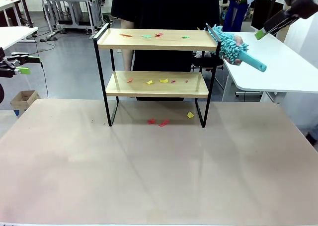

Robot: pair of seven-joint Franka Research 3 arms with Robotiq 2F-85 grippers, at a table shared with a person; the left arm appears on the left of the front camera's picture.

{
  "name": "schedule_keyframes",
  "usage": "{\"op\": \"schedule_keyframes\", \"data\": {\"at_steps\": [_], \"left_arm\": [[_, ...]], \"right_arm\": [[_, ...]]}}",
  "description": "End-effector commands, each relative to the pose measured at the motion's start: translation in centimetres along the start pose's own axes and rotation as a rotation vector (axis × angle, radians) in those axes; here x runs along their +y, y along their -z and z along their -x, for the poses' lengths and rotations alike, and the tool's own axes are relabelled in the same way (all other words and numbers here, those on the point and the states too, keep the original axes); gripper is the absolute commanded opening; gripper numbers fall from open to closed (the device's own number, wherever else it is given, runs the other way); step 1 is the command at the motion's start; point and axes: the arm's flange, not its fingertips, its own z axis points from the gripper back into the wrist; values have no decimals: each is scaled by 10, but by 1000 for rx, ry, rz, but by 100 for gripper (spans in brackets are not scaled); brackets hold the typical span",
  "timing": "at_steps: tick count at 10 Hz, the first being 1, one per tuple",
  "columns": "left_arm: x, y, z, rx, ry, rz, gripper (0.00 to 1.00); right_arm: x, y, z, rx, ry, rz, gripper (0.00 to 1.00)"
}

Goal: Clean the shelf.
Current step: Pick up the Duster handed by the human.

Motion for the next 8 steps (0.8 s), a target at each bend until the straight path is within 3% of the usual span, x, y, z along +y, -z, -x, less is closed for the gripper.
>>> {"op": "schedule_keyframes", "data": {"at_steps": [1, 8], "left_arm": [[-1, 0, -2, -2, 16, 2, 100], [-1, 0, -2, -2, 16, 2, 100]], "right_arm": [[20, 10, 10, 47, 74, 113, 100], [32, 55, 44, 33, 145, 149, 100]]}}
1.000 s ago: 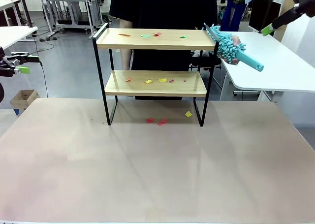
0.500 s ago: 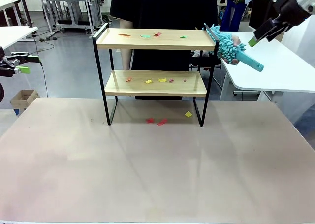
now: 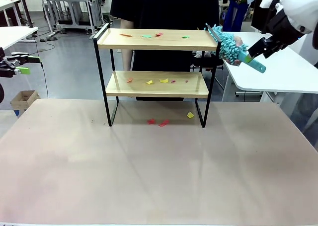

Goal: Clean the shelf.
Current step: Pick up the Duster handed by the human.

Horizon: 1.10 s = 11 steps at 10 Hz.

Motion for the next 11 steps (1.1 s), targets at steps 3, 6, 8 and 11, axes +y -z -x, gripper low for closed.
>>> {"op": "schedule_keyframes", "data": {"at_steps": [3, 6, 8, 11], "left_arm": [[-1, 0, -2, -3, 16, 2, 100], [-1, 0, -2, -3, 16, 2, 100], [-1, 0, -2, -3, 16, 2, 100], [-1, 0, -2, -3, 16, 2, 100]], "right_arm": [[10, 14, 9, -8, 31, 52, 100], [12, 15, 9, 3, 48, 50, 41], [13, 12, 8, -7, 51, 68, 0], [13, 9, 8, 5, 61, 78, 0]]}}
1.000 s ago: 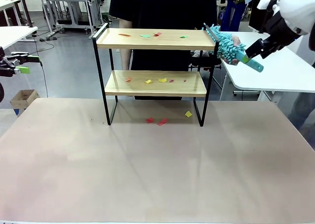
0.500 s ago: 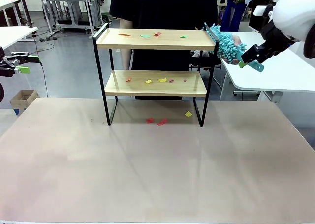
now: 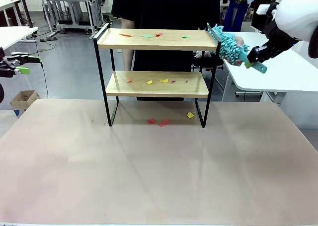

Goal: Clean the shelf.
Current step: Pick up the Duster handed by the human.

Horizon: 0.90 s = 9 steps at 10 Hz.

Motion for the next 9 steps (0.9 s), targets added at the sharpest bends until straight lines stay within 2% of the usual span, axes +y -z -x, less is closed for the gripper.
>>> {"op": "schedule_keyframes", "data": {"at_steps": [1, 7, 8, 9], "left_arm": [[-1, 0, -2, -3, 16, 2, 100], [-1, 0, -2, -3, 16, 2, 100], [-1, 0, -2, -3, 16, 2, 100], [-1, 0, -2, -3, 16, 2, 100]], "right_arm": [[7, -7, 2, 8, 23, 45, 0], [10, -12, 1, 33, 78, 141, 0], [8, -13, 0, -32, 33, 163, 0], [4, -9, -3, 24, 46, 89, 0]]}}
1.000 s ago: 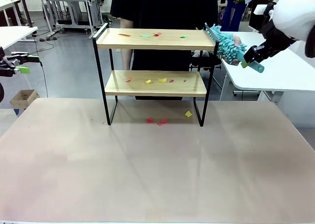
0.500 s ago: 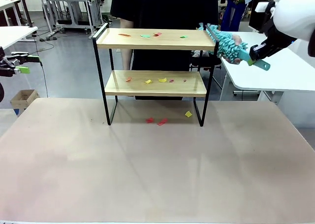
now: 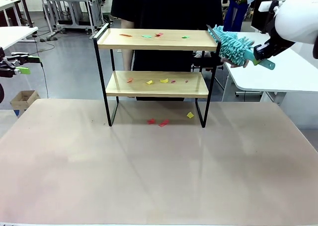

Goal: Clean the shelf.
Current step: Pick up the Duster handed by the human, then clean the specific section of the Shelf indicated by the human with the Duster.

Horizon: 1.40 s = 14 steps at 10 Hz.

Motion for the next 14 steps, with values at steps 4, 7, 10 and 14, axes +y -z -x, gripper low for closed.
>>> {"op": "schedule_keyframes", "data": {"at_steps": [4, 7, 10, 14], "left_arm": [[-1, 0, -2, -3, 16, 2, 100], [-1, 0, -2, -3, 16, 2, 100], [-1, 0, -2, -3, 16, 2, 100], [-1, 0, -2, -3, 16, 2, 100]], "right_arm": [[1, 0, 0, 10, 8, -17, 0], [1, 0, 0, 10, 8, -17, 0], [1, 0, 0, 10, 8, -17, 0], [-38, -53, 25, 68, -80, 14, 13]]}}
